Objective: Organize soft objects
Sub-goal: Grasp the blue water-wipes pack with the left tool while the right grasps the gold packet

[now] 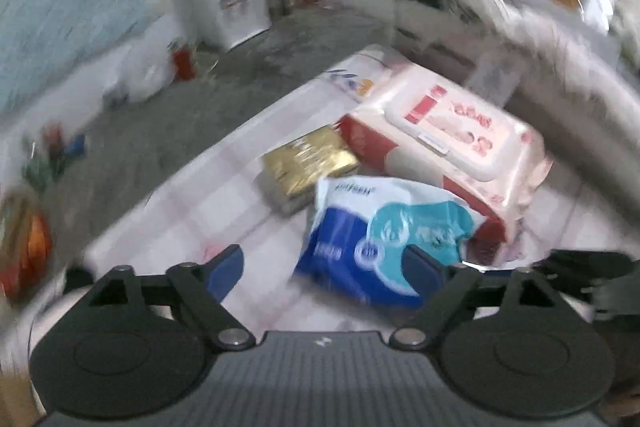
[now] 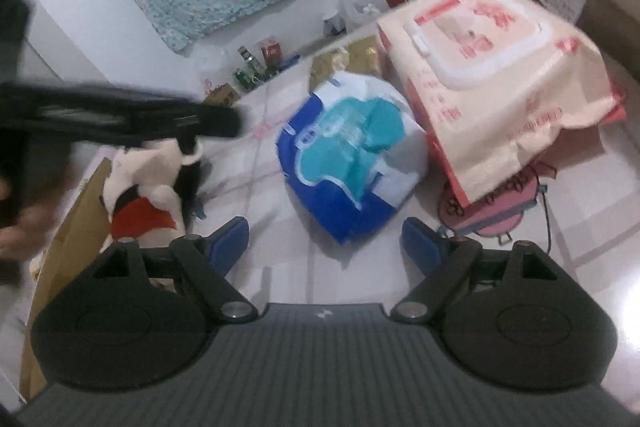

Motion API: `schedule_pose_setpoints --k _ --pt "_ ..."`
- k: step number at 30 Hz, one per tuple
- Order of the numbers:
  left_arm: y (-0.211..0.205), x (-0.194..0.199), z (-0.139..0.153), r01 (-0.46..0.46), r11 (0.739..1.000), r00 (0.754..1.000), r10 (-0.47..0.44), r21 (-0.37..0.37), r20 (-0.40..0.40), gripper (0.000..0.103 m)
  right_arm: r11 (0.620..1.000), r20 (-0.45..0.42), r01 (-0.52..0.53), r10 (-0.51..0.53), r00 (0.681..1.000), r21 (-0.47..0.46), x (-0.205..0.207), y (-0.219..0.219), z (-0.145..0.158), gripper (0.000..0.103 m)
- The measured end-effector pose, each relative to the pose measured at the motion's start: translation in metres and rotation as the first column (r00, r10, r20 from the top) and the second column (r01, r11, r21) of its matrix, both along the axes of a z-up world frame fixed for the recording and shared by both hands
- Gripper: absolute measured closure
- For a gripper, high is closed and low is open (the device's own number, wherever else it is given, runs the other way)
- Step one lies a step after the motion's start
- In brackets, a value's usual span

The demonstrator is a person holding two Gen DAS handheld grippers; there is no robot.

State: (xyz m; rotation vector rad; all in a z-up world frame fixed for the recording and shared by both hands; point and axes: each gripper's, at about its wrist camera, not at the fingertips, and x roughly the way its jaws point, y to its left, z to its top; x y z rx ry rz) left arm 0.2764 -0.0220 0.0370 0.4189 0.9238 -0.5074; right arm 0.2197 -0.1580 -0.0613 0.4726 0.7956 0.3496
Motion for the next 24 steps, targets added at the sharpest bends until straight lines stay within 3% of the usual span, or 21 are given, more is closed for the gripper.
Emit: schedule_pose_setpoints --k 3,5,8,11,14,16,19,24 --pt "-0.015 0.002 -0.022 0.161 0.987 0.987 -0.162 0.020 0.019 0.007 1.000 0.003 -0.005 0.005 1.000 -0.010 -0.010 -0.006 0.000 0.019" --pt "-0.018 0.005 -0.031 0.224 0.974 0.974 -0.225 -0.043 -0.035 0.001 0.999 0.007 -0.011 0.011 1.000 -0.042 -0.019 -0.010 0.002 0.019" --pt "-0.018 0.008 -0.035 0.266 0.958 0.957 -0.276 -0.110 -0.089 0.000 1.000 0.000 -0.004 0.004 1.000 -0.024 -0.028 -0.021 0.002 0.019" --pt "-0.029 0.013 -0.044 0.265 0.963 0.960 -0.268 -0.040 -0.083 0.000 1.000 -0.009 0.001 -0.001 1.000 -0.005 -0.025 -0.026 0.002 0.019" --pt "-0.030 0.028 -0.056 0.217 0.972 0.961 -0.229 -0.089 -0.156 0.000 1.000 0.001 -0.010 0.010 1.000 -0.009 -0.025 -0.024 0.004 0.019" --pt "-0.031 0.028 -0.058 0.211 0.974 0.961 -0.222 -0.084 -0.164 0.007 1.000 0.012 -0.016 0.017 1.000 -0.027 -0.031 -0.022 0.006 0.019" --pt "-0.029 0.015 -0.054 0.203 0.978 0.968 -0.208 -0.053 -0.139 0.012 0.999 0.026 -0.025 0.026 0.999 -0.037 -0.036 -0.025 0.013 0.019" --pt "-0.001 -0.016 -0.053 0.179 0.982 0.965 -0.186 -0.052 -0.183 0.013 0.993 0.048 -0.103 0.100 0.994 0.053 -0.046 -0.032 0.030 0.022"
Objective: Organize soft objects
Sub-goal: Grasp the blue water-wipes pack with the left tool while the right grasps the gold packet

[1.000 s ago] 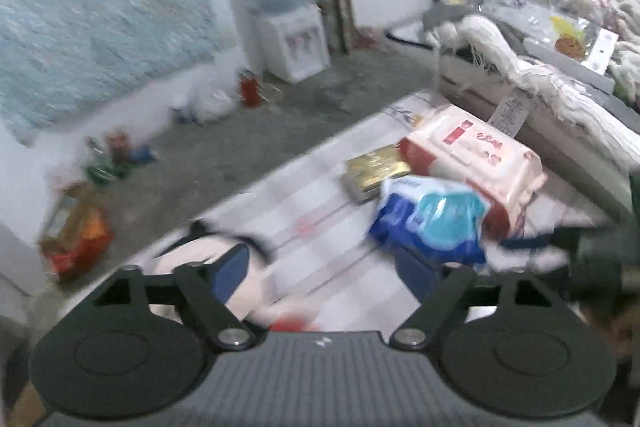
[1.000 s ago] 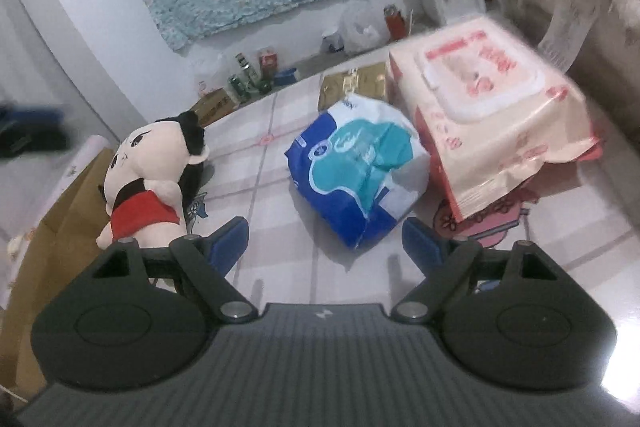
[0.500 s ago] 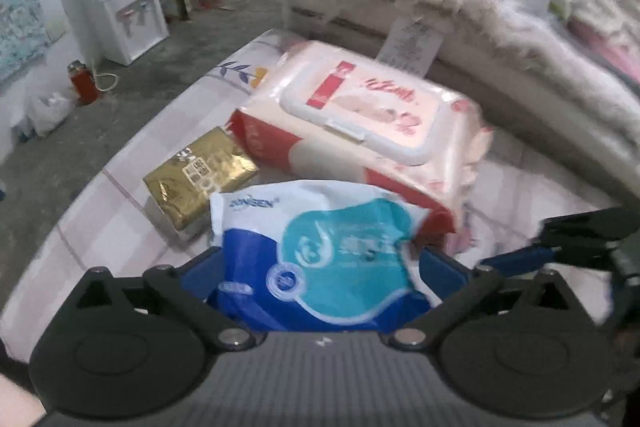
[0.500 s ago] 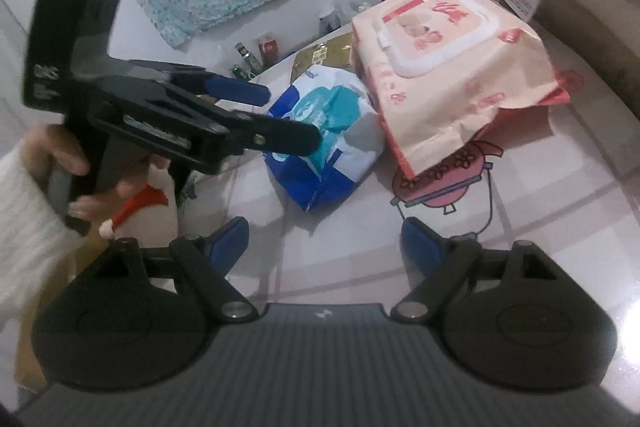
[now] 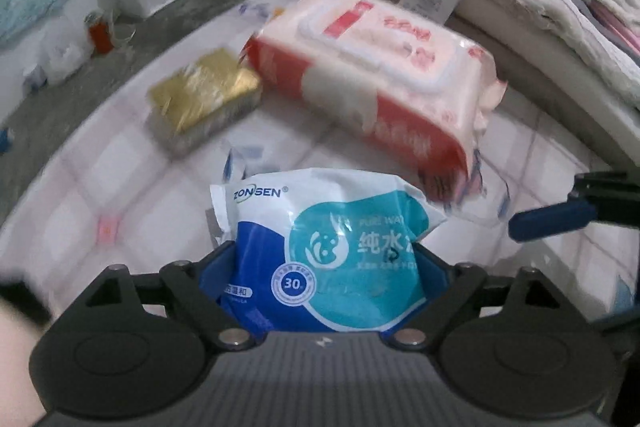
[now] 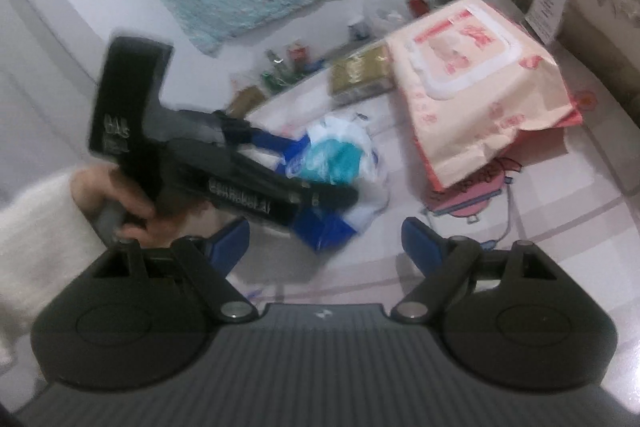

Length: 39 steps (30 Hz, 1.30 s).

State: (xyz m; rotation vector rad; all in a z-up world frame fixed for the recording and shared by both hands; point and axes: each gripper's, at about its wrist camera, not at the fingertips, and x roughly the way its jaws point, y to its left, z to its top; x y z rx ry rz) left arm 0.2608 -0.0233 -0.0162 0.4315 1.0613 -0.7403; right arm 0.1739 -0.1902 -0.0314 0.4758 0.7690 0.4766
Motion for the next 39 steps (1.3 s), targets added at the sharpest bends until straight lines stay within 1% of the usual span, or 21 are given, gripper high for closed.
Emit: schedule_pose_setpoints --k 2,4,6,8,10,11,13,14,16,18,20,22,24,26,28,30,31,36,39 --pt "0.013 -0.013 0.002 -0.008 1.000 1.000 0.008 0.016 0.003 0.013 0.999 0.045 -0.006 0.004 0.999 0.035 -0.010 -0.003 0.010 0.023" --pt "0.027 -0.029 0.002 -0.022 1.000 1.000 0.022 0.017 0.001 0.013 0.999 0.096 -0.035 0.034 0.995 0.002 -0.015 -0.002 0.023 0.024" --pt "0.037 -0.042 0.004 -0.029 0.999 1.000 0.029 0.025 -0.003 0.013 0.999 0.132 -0.029 0.031 0.991 -0.018 -0.011 -0.001 0.032 0.025" --pt "0.043 -0.052 0.005 -0.041 0.999 0.999 0.042 0.027 -0.002 0.013 0.998 0.134 -0.021 0.027 0.991 -0.052 0.006 0.004 0.042 0.027" --pt "0.047 -0.059 0.005 -0.067 0.997 0.998 0.066 0.026 0.006 0.013 0.992 0.152 -0.047 0.065 0.986 -0.115 0.032 0.016 0.052 0.027" --pt "0.048 -0.061 0.005 -0.071 0.997 0.997 0.070 0.028 0.009 0.012 0.985 0.151 -0.059 0.083 0.985 -0.161 0.049 0.025 0.055 0.027" --pt "0.048 -0.061 0.004 -0.081 0.997 0.997 0.081 0.019 0.009 0.012 0.973 0.097 -0.088 0.111 0.989 -0.212 0.084 0.039 0.057 0.028" --pt "0.048 -0.061 0.004 -0.083 0.996 0.997 0.083 0.016 0.011 0.012 0.970 0.072 -0.082 0.101 0.992 -0.228 0.104 0.047 0.056 0.028" --pt "0.048 -0.062 0.004 -0.083 0.996 0.996 0.083 0.011 0.017 0.012 0.955 0.052 -0.074 0.092 0.994 -0.288 0.137 0.064 0.055 0.028" --pt "0.048 -0.062 0.002 -0.080 0.997 0.997 0.080 0.010 0.022 0.012 0.933 0.008 -0.047 0.053 0.999 -0.357 0.172 0.082 0.049 0.028" --pt "0.048 -0.062 0.002 -0.082 0.997 0.996 0.082 0.008 0.020 0.011 0.912 -0.040 -0.038 0.024 0.999 -0.408 0.206 0.100 0.039 0.024" --pt "0.048 -0.062 0.002 -0.083 0.997 0.996 0.083 0.006 0.021 0.011 0.879 -0.063 -0.036 0.007 0.998 -0.475 0.230 0.115 0.027 0.023" --pt "0.049 -0.065 0.002 -0.075 0.997 0.997 0.075 0.006 0.030 0.011 0.839 -0.061 0.004 -0.045 0.997 -0.544 0.245 0.123 0.016 0.023" --pt "0.050 -0.064 0.002 -0.072 0.997 0.997 0.072 0.000 0.029 0.010 0.809 -0.068 0.021 -0.075 0.995 -0.587 0.260 0.126 0.004 0.018" --pt "0.050 -0.063 0.001 -0.071 0.997 0.997 0.072 -0.004 0.026 0.010 0.791 -0.073 0.004 -0.061 0.995 -0.612 0.266 0.128 -0.004 0.015" --pt "0.051 -0.062 0.002 -0.067 0.998 0.997 0.067 -0.008 0.023 0.009 0.766 -0.055 0.010 -0.059 0.997 -0.643 0.265 0.133 -0.008 0.032" --pt "0.051 -0.061 0.002 -0.067 0.998 0.998 0.067 -0.011 0.021 0.009 0.765 -0.046 0.006 -0.046 0.998 -0.644 0.263 0.133 -0.008 0.033" --pt "0.052 -0.059 0.002 -0.065 0.998 0.998 0.065 -0.013 0.017 0.009 0.793 -0.058 -0.051 0.019 0.998 -0.607 0.253 0.128 -0.005 0.038" --pt "0.051 -0.061 0.003 -0.075 0.997 0.997 0.075 -0.009 0.021 0.012 0.807 -0.072 -0.087 0.056 0.996 -0.584 0.237 0.131 -0.001 0.040"
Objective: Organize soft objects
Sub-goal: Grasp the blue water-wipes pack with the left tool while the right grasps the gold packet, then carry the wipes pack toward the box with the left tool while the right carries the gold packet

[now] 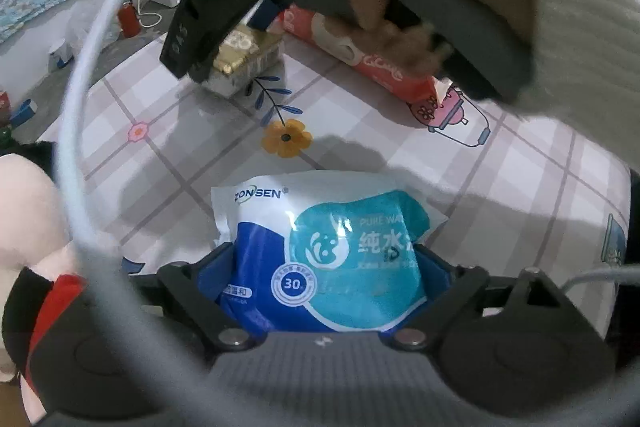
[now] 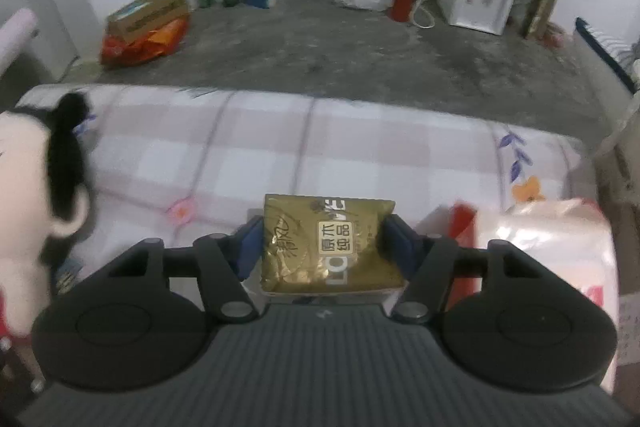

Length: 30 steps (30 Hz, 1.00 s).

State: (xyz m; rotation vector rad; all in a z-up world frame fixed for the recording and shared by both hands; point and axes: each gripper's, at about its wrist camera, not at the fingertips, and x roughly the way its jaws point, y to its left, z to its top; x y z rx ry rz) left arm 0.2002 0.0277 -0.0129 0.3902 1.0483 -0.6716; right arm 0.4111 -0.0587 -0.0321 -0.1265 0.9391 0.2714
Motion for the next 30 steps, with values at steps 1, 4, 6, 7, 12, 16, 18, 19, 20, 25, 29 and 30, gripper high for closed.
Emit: schedule_pose_setpoints --k 1,4,6,7,12,16,18,19,20,25,29,30 --pt "-0.001 -0.003 0.000 -0.003 1.000 1.000 0.003 0.007 0.005 0.013 1.000 -0.011 -0.015 0.015 1.000 0.010 -0.007 0.001 0.001 0.040" --pt "-0.002 -0.010 0.002 -0.037 0.999 0.999 0.037 0.019 -0.001 0.014 0.998 -0.038 -0.049 0.051 0.998 0.046 -0.027 -0.001 0.005 0.040" --pt "-0.003 -0.017 0.003 -0.054 0.998 0.998 0.055 0.032 -0.010 0.016 0.997 -0.054 -0.049 0.052 0.997 0.062 -0.042 -0.007 0.008 0.040" --pt "-0.003 -0.021 0.004 -0.072 0.997 0.997 0.072 0.037 -0.017 0.017 0.996 -0.063 -0.046 0.051 0.997 0.073 -0.050 -0.011 0.010 0.040" --pt "-0.004 -0.056 0.009 -0.104 0.993 0.994 0.106 0.062 -0.029 0.018 0.985 -0.120 -0.016 0.037 0.992 0.174 -0.092 -0.035 0.018 0.041" --pt "-0.001 -0.082 0.012 -0.123 0.990 0.991 0.126 0.064 -0.049 0.019 0.973 -0.099 -0.010 0.034 0.994 0.229 -0.131 -0.056 0.029 0.041" --pt "0.002 -0.092 0.015 -0.137 0.989 0.988 0.141 0.059 -0.056 0.019 0.963 -0.073 -0.014 0.035 0.997 0.267 -0.154 -0.068 0.042 0.041" --pt "0.004 -0.098 0.017 -0.150 0.987 0.987 0.152 0.055 -0.052 0.019 0.959 -0.055 -0.020 0.037 0.998 0.284 -0.166 -0.074 0.049 0.041" --pt "0.005 -0.104 0.020 -0.161 0.986 0.986 0.164 0.051 -0.044 0.019 0.955 -0.039 -0.028 0.041 0.998 0.296 -0.174 -0.078 0.055 0.041" --pt "0.014 -0.126 0.041 -0.237 0.971 0.971 0.237 -0.001 0.027 0.019 0.889 0.011 -0.024 0.021 1.000 0.457 -0.228 -0.115 0.089 0.041" --pt "0.038 -0.140 0.075 -0.334 0.929 0.937 0.345 -0.163 0.048 0.019 0.822 0.051 -0.061 0.039 0.998 0.566 -0.263 -0.127 0.127 0.041" --pt "0.044 -0.144 0.086 -0.347 0.915 0.929 0.366 -0.204 0.061 0.019 0.816 0.066 -0.080 0.052 0.996 0.572 -0.268 -0.125 0.137 0.041"
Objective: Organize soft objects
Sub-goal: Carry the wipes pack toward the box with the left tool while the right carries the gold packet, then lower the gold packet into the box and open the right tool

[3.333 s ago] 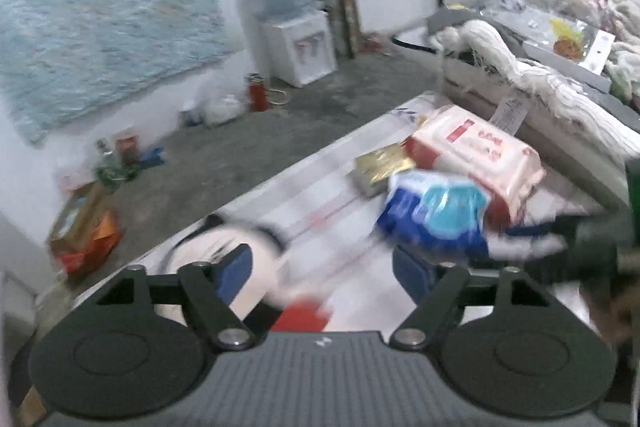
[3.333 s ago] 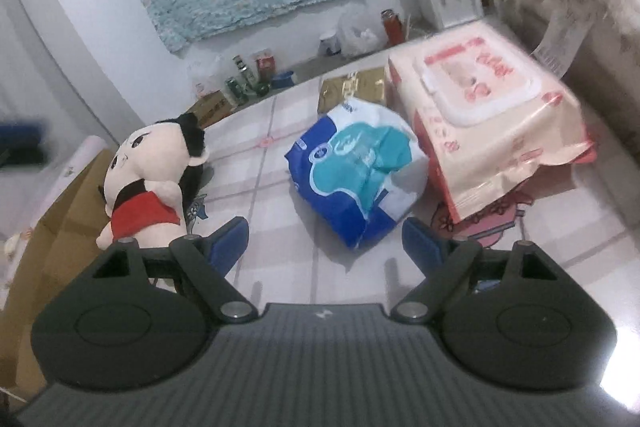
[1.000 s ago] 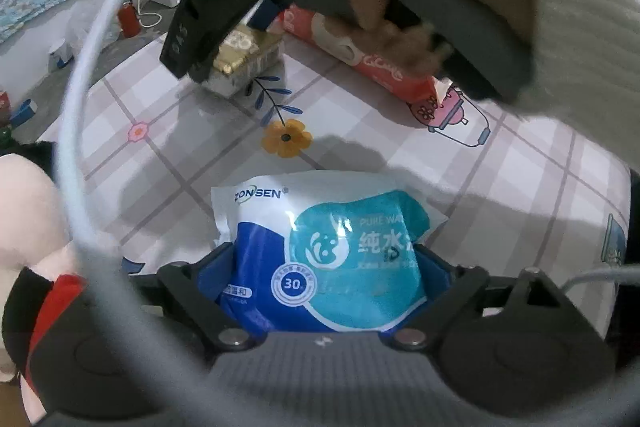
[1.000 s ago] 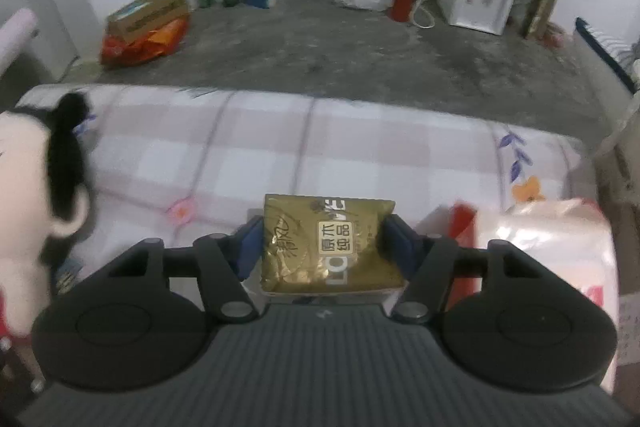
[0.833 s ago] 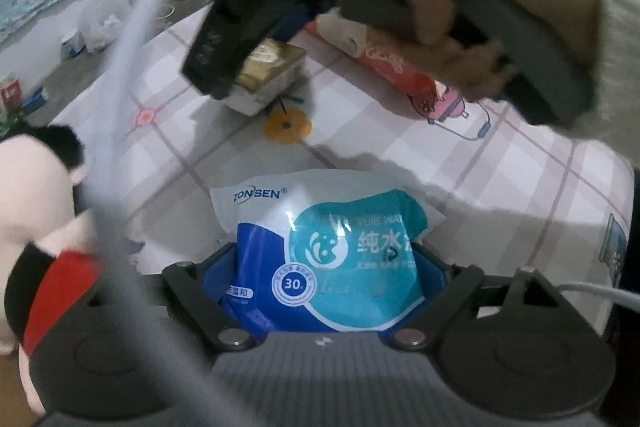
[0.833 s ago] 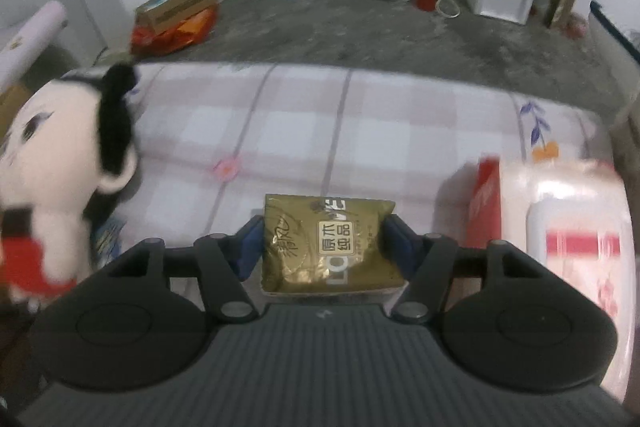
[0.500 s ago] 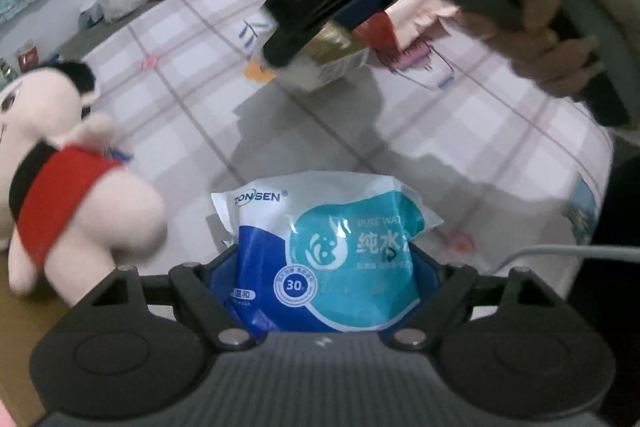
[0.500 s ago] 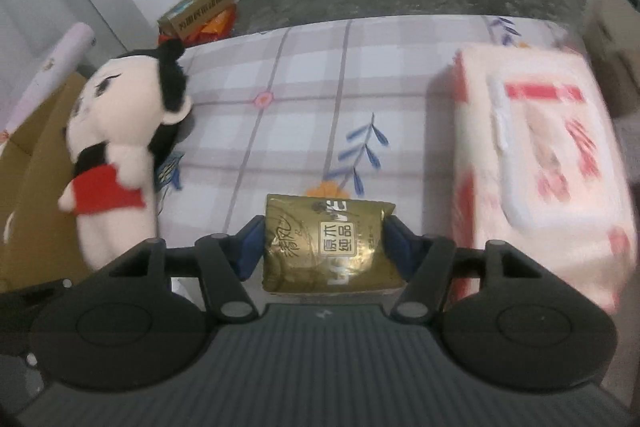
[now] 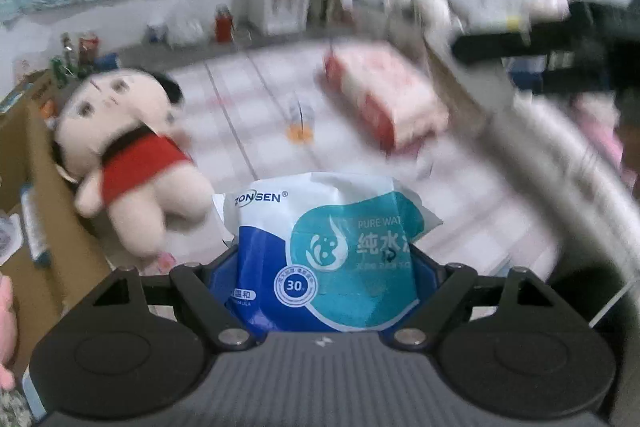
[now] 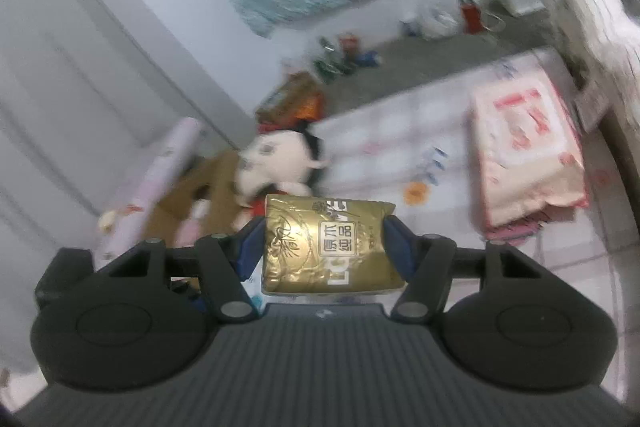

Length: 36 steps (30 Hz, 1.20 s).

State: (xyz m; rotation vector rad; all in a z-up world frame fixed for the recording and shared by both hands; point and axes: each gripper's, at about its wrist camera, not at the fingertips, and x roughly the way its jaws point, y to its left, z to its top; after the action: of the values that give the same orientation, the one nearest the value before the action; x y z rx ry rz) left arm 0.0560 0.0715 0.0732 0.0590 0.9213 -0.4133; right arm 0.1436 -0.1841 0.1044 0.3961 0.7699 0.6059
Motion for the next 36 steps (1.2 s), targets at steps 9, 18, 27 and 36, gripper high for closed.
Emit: schedule_pose_setpoints --k 9,18,27,36 --pt "0.091 -0.061 0.104 -0.190 0.981 0.961 0.195 -0.047 0.194 0.019 0.977 0.085 -0.186 0.177 0.980 0.103 -0.032 0.053 0.052 0.041" --pt "0.169 0.006 0.061 -0.173 0.883 0.985 0.149 0.437 0.089 0.019 0.926 0.017 -0.345 0.347 0.938 0.151 -0.025 0.145 0.040 0.041" --pt "0.164 0.067 -0.044 0.217 0.782 0.969 -0.243 0.584 -0.035 0.018 0.927 -0.068 -0.364 0.370 0.926 0.085 -0.008 0.191 0.010 0.040" --pt "0.183 0.092 -0.096 0.323 0.724 0.946 -0.224 0.610 -0.235 0.003 0.910 -0.082 -0.411 0.414 0.906 0.049 0.003 0.229 -0.010 0.040"
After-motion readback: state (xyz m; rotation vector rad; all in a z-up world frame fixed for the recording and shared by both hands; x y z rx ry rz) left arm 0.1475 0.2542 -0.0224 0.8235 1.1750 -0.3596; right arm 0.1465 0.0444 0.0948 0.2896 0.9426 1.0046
